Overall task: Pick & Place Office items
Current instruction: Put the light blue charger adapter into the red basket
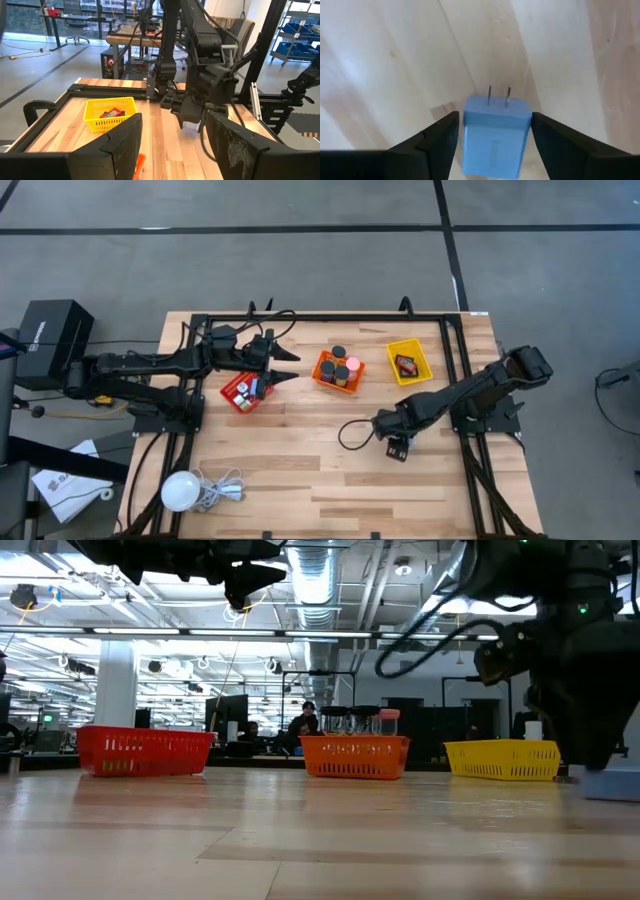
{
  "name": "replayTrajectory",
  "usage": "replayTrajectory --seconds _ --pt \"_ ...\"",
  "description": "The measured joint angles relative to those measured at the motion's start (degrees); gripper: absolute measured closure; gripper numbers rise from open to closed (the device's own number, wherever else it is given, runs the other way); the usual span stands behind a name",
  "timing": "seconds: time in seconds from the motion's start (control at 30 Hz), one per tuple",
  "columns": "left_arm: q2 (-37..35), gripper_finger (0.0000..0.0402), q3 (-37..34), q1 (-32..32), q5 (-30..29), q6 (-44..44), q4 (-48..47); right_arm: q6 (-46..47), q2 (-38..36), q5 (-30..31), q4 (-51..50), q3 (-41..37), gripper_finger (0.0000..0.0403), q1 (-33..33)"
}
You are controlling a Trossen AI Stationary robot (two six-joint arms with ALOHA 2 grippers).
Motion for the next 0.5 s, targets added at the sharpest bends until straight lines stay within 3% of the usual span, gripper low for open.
replayTrajectory --seconds 0.5 --pt "0.0 0.0188 0.0 0.0 0.2 -0.02 -0.12 2.22 3.95 -0.74 -1.13 0.08 0.0163 1.25"
